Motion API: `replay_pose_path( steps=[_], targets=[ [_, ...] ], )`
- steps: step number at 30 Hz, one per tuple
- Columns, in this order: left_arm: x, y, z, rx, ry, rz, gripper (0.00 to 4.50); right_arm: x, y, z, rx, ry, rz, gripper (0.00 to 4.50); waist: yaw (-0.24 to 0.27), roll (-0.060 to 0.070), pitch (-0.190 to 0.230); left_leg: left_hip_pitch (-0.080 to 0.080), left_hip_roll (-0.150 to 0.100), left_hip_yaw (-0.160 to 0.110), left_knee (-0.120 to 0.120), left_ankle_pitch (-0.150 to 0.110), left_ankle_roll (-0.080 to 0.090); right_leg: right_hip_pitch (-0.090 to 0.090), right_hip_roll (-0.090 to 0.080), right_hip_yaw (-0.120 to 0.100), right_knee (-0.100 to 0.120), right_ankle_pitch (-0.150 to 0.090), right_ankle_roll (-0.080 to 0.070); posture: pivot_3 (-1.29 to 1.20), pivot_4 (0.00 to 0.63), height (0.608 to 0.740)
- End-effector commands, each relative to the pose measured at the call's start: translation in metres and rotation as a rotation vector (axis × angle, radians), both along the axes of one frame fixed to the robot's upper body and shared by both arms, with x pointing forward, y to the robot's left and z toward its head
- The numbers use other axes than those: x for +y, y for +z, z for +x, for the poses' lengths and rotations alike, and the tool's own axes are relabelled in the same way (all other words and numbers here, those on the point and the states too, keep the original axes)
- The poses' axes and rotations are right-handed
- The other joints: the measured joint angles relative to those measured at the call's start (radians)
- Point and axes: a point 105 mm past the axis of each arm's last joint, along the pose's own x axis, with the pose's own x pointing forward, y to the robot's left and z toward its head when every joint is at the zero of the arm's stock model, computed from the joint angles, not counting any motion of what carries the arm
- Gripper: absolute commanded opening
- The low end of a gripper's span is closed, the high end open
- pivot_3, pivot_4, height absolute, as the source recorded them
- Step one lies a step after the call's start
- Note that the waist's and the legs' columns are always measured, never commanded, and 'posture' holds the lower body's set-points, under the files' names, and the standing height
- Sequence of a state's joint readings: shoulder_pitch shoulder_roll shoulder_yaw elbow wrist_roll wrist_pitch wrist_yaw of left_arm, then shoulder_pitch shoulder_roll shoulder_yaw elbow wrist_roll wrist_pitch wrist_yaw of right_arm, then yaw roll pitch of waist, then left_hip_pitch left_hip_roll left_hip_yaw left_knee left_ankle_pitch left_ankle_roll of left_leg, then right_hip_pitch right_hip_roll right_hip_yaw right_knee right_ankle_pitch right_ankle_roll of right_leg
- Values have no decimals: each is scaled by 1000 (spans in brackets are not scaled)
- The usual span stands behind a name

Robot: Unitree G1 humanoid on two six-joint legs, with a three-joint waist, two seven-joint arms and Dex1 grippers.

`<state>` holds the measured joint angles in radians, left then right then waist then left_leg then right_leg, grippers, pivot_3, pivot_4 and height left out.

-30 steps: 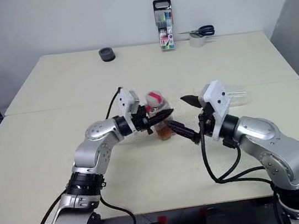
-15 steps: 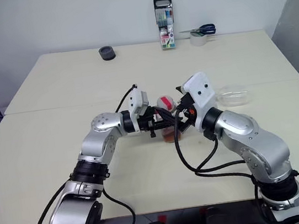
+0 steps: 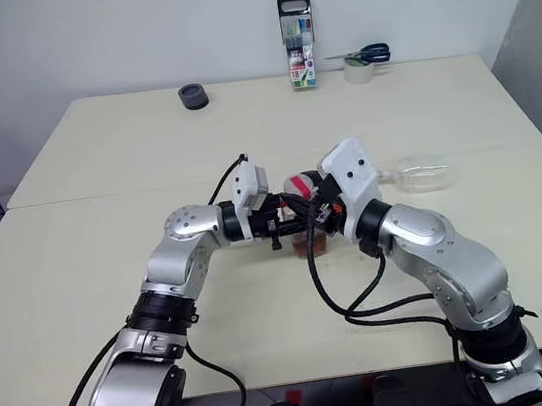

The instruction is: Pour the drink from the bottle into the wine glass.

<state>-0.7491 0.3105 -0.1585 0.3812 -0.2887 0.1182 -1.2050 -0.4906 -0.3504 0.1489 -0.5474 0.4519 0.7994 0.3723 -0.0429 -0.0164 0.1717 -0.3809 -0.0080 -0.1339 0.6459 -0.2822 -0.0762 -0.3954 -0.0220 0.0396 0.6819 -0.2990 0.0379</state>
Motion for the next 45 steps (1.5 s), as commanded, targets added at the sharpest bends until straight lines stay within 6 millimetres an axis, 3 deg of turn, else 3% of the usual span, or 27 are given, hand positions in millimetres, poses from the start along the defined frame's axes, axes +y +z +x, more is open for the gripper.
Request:
replay_pose_path(
  steps=[1, 6, 9, 12, 13, 17, 18, 23, 29, 41, 45],
  targets=[
    [-4, 10, -8, -45, -53, -6, 1711, 2, 14, -13, -97, 242, -78, 1879, 0, 0, 0, 0, 0, 0, 0, 0, 0, 0, 0, 0, 0, 0, 0, 0, 150, 740],
    [-3, 5, -14, -59, -116, 52, 1708, -24, 21, 7, -42, 452, -222, 1879, -5, 0, 0, 1, 0, 1, 1, -2, 4, 1, 0, 0, 0, 0, 0, 0, 150, 740],
    [-3, 7, -14, -65, -116, 46, 1707, -26, 25, 9, -22, 479, -186, 1879, -9, 0, 0, 1, 1, 0, 0, -2, 3, 1, 1, -1, 0, 0, 0, 0, 150, 740],
    [-3, 8, -12, -65, -106, 36, 1707, -30, 26, 14, -43, 397, -148, 1879, -10, 0, 0, 0, 0, 0, 1, -1, 3, 0, 0, 0, 0, 0, 0, 0, 150, 740],
    [-3, 9, -11, -61, -98, 30, 1707, -32, 28, 14, -59, 366, -137, 2600, -10, 0, 0, 0, 0, 0, 1, -1, 3, 0, -1, 0, 0, 0, 0, 0, 150, 740],
    [-3, 14, -3, -36, -54, -15, 1706, -42, 36, 4, -114, 244, -122, 3913, -3, 0, 0, -1, -1, 0, 2, 0, 0, 0, -2, 0, 0, 0, 0, 0, 150, 740],
    [-4, 16, -1, -33, -41, -27, 1706, -44, 37, -1, -116, 199, -99, 3959, 0, 0, 0, -2, -1, -1, 2, 0, 0, 0, -2, 0, 0, 0, 0, 0, 150, 740],
    [-6, 22, 9, -31, -5, -54, 1706, -36, 28, -14, -114, 9, -18, 3959, 3, 0, 0, -1, 0, 0, 1, 0, 0, 0, -1, 0, 1, 0, 0, 0, 150, 740],
    [-9, 23, 14, -37, -1, -52, 1706, -17, 18, -8, -144, -236, 71, 3959, -6, 1, 0, -1, 0, 2, 2, 1, 0, -3, 0, 2, 6, 0, 0, 0, 150, 740],
    [-11, 18, 13, -52, -13, -36, 1705, -5, 17, 8, -137, -348, 131, 3959, -14, 1, 0, -3, 0, 2, 2, 1, -1, -9, 0, 3, 10, 0, 0, 0, 150, 740],
    [-10, 17, 13, -53, -9, -34, 1705, -4, 17, 8, -125, -343, 152, 3014, -14, 1, 0, -3, 0, 2, 2, 1, -1, -9, 0, 3, 10, 0, 0, 0, 150, 740]
  ],
)
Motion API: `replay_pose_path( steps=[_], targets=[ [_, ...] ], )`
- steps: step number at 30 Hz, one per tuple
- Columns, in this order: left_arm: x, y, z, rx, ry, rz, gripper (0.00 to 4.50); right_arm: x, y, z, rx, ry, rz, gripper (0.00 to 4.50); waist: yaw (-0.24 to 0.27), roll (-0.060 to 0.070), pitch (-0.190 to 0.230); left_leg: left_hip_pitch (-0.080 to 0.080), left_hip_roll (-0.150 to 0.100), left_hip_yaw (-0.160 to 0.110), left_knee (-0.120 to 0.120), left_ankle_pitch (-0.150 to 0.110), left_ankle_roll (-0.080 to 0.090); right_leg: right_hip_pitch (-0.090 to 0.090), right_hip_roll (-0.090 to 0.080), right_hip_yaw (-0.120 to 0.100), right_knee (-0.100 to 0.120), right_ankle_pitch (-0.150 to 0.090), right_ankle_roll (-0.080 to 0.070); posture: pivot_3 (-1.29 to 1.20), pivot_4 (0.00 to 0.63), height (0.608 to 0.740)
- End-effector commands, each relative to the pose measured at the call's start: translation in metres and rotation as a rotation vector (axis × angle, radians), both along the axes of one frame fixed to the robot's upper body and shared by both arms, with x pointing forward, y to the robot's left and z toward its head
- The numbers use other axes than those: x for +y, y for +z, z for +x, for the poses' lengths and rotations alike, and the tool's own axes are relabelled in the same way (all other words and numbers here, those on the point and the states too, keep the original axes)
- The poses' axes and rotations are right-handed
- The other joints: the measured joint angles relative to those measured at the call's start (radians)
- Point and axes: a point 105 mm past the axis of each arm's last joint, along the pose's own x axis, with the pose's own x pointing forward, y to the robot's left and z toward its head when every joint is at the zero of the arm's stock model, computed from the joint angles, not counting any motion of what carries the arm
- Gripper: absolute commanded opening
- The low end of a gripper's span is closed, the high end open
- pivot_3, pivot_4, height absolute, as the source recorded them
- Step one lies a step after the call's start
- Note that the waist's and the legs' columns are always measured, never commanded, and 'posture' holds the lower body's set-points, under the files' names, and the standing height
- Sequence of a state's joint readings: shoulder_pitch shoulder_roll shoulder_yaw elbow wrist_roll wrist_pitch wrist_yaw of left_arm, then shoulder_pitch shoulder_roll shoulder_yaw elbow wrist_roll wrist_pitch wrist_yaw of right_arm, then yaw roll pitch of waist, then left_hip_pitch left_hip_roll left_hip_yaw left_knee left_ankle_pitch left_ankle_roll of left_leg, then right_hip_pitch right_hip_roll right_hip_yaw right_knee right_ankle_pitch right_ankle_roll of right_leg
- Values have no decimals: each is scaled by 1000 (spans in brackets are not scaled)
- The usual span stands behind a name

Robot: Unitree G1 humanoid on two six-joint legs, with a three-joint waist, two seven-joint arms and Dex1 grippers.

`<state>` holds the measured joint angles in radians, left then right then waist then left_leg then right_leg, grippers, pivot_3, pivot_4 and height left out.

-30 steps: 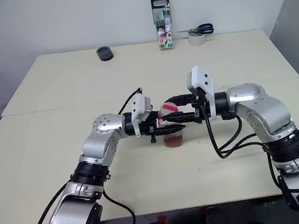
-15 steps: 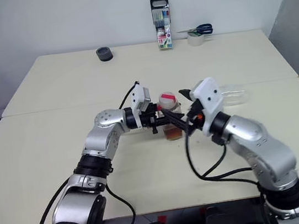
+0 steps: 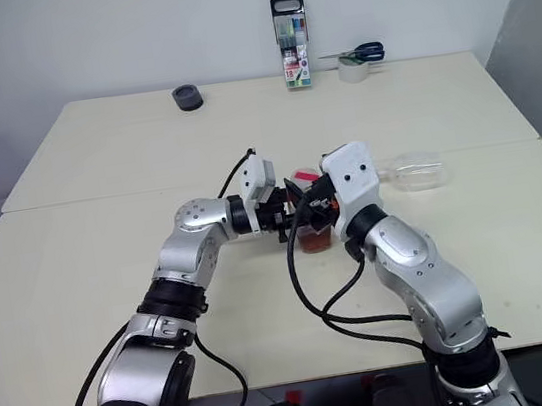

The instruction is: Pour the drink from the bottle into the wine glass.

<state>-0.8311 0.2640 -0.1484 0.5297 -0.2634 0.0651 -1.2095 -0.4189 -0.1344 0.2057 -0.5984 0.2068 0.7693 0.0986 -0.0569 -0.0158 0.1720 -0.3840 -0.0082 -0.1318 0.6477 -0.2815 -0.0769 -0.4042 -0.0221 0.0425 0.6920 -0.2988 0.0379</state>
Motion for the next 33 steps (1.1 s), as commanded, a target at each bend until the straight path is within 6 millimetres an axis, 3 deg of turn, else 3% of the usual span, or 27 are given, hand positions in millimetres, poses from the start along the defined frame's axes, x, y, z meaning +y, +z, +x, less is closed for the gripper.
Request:
replay_pose_path(
  steps=[1, 4, 9, 12, 17, 23, 27, 30, 33],
  targets=[
    [-1, 15, -1, -62, -12, -24, 1704, -4, 14, -1, -61, -20, 29, 2690, 0, 0, 0, 0, 0, 0, 0, 0, 0, 0, 0, 0, 0, 0, 0, 0, 150, 740],
    [-1, 14, -1, -63, -12, -22, 1696, -2, 13, -2, -62, -3, 22, 1843, 0, 0, 0, 0, 0, 0, 0, 0, 0, 0, 0, 0, 0, 0, 0, 0, 150, 740],
    [0, 13, -2, -67, -16, -15, 1694, 5, 12, -8, -63, 95, 7, 1853, 0, 0, 0, 0, 0, 0, 0, 0, 0, 0, 0, 0, 1, 0, 0, 0, 150, 740],
    [1, 13, -2, -64, -26, -10, 1692, 12, 20, -20, -116, 352, -45, 1853, 0, 0, 0, 0, -1, 0, 1, 0, 0, 0, 0, 0, 1, 0, 0, 0, 150, 740],
    [7, 15, -3, -67, -44, -4, 1690, -7, 10, -11, 10, 715, -284, 1853, -1, 0, 0, 1, -1, 1, 2, -2, 5, 1, 0, 0, 1, 0, 0, 0, 150, 740],
    [11, 17, -2, -73, -23, -14, 1689, -11, 0, -12, 25, 755, -351, 1853, -1, 0, 0, 1, 0, 1, 1, -2, 4, 0, 0, 0, 3, 0, 0, 0, 150, 740],
    [11, 18, 2, -62, 6, -32, 1686, -23, 18, -3, -62, 570, -261, 3219, 0, 0, 0, 0, 0, 0, 3, -2, 4, 0, -1, 0, 3, 0, 0, 0, 150, 740],
    [11, 19, 5, -60, 19, -37, 1673, -31, 26, -10, -79, 477, -220, 4250, 1, 0, 0, -1, -1, -1, 4, -2, 4, 0, -1, 0, 4, 0, 0, 0, 150, 740],
    [10, 22, 10, -60, 42, -49, 1672, -31, 27, -23, -69, 367, -142, 4269, 3, 0, 0, -2, -1, -2, 6, 0, 1, 0, -1, -1, 4, 0, 0, 0, 150, 740]
  ],
)
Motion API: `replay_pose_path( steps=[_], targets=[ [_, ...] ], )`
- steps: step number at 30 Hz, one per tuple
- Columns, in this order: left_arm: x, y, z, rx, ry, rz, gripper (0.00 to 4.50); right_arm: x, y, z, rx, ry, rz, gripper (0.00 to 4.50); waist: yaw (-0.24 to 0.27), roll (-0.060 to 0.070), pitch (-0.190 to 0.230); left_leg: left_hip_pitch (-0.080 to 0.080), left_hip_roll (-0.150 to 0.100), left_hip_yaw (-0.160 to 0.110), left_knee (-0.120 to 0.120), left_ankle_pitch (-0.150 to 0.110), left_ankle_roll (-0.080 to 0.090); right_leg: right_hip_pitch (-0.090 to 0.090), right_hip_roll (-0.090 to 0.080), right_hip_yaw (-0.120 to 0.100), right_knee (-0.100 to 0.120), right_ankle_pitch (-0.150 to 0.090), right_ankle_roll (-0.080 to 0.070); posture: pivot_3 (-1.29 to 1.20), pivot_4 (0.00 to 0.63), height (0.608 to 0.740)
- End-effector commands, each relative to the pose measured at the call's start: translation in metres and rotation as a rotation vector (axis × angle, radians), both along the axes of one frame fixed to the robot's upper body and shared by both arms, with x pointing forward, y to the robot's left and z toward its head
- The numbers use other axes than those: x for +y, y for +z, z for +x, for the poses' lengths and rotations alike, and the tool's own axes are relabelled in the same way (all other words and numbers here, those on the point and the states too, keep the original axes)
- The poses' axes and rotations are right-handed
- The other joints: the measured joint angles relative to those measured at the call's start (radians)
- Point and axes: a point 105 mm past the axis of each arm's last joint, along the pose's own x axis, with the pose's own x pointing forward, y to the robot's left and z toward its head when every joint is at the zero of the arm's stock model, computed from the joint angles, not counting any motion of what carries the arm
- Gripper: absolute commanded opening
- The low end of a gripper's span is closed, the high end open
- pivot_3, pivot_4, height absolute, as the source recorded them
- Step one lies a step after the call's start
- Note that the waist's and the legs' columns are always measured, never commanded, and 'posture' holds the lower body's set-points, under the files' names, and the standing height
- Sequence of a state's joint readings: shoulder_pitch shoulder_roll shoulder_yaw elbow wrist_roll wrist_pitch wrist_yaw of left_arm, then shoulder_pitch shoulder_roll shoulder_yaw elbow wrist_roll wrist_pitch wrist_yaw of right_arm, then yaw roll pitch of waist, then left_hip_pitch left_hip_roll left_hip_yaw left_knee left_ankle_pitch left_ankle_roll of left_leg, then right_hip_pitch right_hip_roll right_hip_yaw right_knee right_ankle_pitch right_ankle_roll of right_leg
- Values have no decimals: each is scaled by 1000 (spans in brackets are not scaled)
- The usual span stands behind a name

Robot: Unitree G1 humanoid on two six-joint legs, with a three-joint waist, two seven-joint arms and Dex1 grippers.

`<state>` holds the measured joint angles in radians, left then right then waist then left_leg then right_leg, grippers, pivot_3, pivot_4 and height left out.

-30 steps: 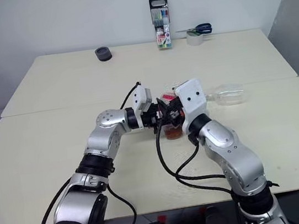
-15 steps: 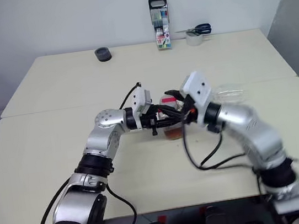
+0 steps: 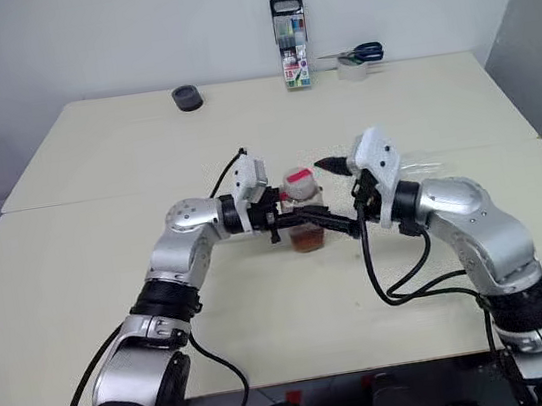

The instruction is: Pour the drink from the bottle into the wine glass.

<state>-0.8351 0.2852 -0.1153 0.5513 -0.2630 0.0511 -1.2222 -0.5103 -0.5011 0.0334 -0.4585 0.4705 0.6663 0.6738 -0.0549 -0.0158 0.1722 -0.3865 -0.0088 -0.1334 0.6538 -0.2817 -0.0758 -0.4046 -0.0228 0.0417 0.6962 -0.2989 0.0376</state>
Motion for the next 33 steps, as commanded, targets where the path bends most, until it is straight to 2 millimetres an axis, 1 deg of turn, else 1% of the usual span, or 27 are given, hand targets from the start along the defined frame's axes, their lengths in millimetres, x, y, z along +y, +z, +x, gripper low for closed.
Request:
replay_pose_path(
  steps=[1, 2, 4, 8, 12, 16, 21, 27, 28, 30, 33],
  targets=[
    [-3, 21, 7, -53, 22, -48, 1672, -1, 15, -12, -41, -160, 126, 4269, 1, 0, 0, 0, 0, 0, 0, 0, 0, 0, 0, 0, 0, 0, 0, 0, 150, 740],
    [-4, 22, 9, -56, 31, -51, 1672, -3, 15, -9, -51, -243, 154, 4269, 1, 0, 0, -1, 0, 0, 1, 0, 0, 0, 0, 0, 0, 0, 0, 0, 150, 740],
    [-5, 22, 11, -58, 38, -52, 1672, 5, 8, -10, -61, -332, 154, 4269, 1, 0, 0, -2, 0, 0, 2, 0, 0, -1, 1, 0, 1, 0, 0, 0, 150, 740],
    [-8, 21, 12, -65, 31, -38, 1672, 24, 4, -10, -67, -386, 183, 4269, -3, 0, 0, -2, 0, 0, 5, 0, 0, -1, 1, 0, 2, 0, 0, 0, 150, 740],
    [-10, 19, 13, -70, 24, -31, 1672, 28, 8, 3, -79, -476, 231, 4269, -2, 0, 0, -3, 0, 0, 6, 0, 0, -1, 2, 0, 2, 0, 0, 0, 150, 740],
    [-12, 18, 13, -75, 18, -26, 1672, 32, 12, 8, -86, -503, 261, 4269, -3, 0, 0, -3, 0, -1, 6, 0, 0, -1, 1, 0, 2, 0, 0, 0, 150, 740],
    [-13, 16, 12, -78, 16, -23, 1672, 33, 9, 17, -73, -540, 265, 4269, -3, 0, 0, -3, 0, -1, 6, 0, 0, -1, 1, 0, 2, 0, 0, 0, 150, 740],
    [-12, 15, 12, -77, 18, -24, 1672, 34, 7, 20, -63, -547, 264, 4269, -3, 0, 0, -3, 0, -1, 6, 0, 0, -1, 1, 0, 2, 0, 0, 0, 150, 740],
    [-12, 15, 12, -77, 19, -23, 1672, 34, 7, 20, -64, -549, 269, 3887, -3, 0, 0, -3, 0, -1, 6, 0, 0, -1, 1, 0, 2, 0, 0, 0, 150, 740],
    [-11, 15, 12, -77, 22, -23, 1672, 34, 7, 21, -63, -550, 275, 3352, -4, 0, 0, -3, 0, -1, 6, 0, 0, -1, 1, 0, 2, 0, 0, 0, 150, 740],
    [-10, 14, 12, -76, 23, -24, 1671, 35, 6, 21, -59, -546, 279, 2251, -4, 0, 0, -3, 0, -1, 6, 0, 0, -1, 1, 0, 2, 0, 0, 0, 150, 740]
  ],
)
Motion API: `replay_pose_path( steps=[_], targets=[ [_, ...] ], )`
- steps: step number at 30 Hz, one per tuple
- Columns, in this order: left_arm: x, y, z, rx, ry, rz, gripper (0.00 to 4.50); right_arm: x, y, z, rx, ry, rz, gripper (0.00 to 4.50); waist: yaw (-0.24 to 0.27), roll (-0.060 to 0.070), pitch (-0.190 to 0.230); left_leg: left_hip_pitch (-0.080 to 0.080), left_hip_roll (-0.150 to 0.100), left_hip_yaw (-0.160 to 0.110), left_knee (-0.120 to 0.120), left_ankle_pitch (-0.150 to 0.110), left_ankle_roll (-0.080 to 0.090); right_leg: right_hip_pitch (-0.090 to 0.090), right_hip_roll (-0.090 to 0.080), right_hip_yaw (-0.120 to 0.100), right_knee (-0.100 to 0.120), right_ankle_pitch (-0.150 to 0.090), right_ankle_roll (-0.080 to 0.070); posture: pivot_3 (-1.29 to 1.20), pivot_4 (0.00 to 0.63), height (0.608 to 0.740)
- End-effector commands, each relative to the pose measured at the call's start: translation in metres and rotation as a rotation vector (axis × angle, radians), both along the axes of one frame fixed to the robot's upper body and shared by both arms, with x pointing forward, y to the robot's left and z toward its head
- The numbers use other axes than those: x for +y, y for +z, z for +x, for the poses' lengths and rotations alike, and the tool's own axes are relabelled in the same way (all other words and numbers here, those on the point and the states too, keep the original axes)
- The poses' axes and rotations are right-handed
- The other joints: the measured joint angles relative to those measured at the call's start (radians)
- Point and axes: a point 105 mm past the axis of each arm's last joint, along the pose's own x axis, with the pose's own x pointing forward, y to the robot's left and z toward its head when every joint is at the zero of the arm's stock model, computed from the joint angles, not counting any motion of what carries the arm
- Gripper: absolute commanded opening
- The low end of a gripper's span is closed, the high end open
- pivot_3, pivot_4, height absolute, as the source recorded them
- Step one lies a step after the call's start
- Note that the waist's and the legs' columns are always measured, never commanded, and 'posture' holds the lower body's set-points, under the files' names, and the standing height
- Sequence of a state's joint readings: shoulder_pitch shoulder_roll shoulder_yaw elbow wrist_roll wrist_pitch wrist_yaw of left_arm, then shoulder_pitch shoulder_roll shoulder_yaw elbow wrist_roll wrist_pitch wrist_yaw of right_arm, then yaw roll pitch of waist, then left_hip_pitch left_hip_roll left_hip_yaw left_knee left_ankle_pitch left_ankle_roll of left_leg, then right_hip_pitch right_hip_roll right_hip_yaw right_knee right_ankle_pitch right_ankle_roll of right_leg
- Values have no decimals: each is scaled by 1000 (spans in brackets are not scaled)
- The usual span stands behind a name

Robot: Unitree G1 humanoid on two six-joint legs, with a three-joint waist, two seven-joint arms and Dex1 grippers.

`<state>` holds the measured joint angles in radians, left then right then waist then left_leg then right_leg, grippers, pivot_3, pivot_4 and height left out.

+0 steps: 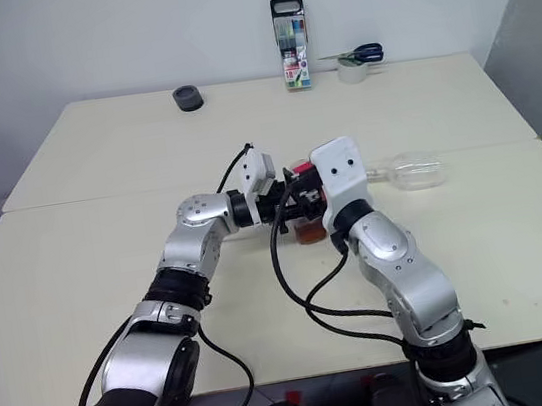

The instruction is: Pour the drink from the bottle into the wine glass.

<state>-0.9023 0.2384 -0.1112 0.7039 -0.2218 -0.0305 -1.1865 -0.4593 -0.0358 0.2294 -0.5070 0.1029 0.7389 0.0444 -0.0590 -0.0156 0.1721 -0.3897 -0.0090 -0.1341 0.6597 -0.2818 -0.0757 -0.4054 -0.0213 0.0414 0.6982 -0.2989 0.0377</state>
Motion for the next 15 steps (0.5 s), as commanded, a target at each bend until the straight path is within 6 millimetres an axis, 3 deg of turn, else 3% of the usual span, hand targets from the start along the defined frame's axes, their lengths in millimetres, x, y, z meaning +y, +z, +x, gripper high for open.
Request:
replay_pose_path(
  steps=[1, 7, 11, 15],
  targets=[
    [-1, 18, -2, -74, -13, -23, 1671, -6, 17, -1, -72, -25, 29, 1906, 0, 0, 0, 0, 0, 0, 0, 0, 0, 0, 0, 0, 0, 0, 0, 0, 150, 740],
    [1, 17, -3, -74, -22, -18, 1671, 1, 14, -5, -70, 60, 20, 1836, 0, 0, 0, 0, 0, 0, 0, 0, 0, 0, 0, 0, 0, 0, 0, 0, 150, 740],
    [1, 18, -6, -83, -62, 1, 1670, 8, 14, -8, -147, 379, -194, 1836, -1, 0, 0, 0, -1, 0, 1, -1, 3, 0, 0, 0, 0, 0, 0, 0, 150, 740],
    [3, 20, -10, -101, -100, 19, 1662, -12, 19, -5, -19, 689, -247, 1836, -2, 0, 0, 0, -1, 0, 1, -2, 3, 1, 0, -1, 0, 0, 0, 0, 150, 740]
  ],
)
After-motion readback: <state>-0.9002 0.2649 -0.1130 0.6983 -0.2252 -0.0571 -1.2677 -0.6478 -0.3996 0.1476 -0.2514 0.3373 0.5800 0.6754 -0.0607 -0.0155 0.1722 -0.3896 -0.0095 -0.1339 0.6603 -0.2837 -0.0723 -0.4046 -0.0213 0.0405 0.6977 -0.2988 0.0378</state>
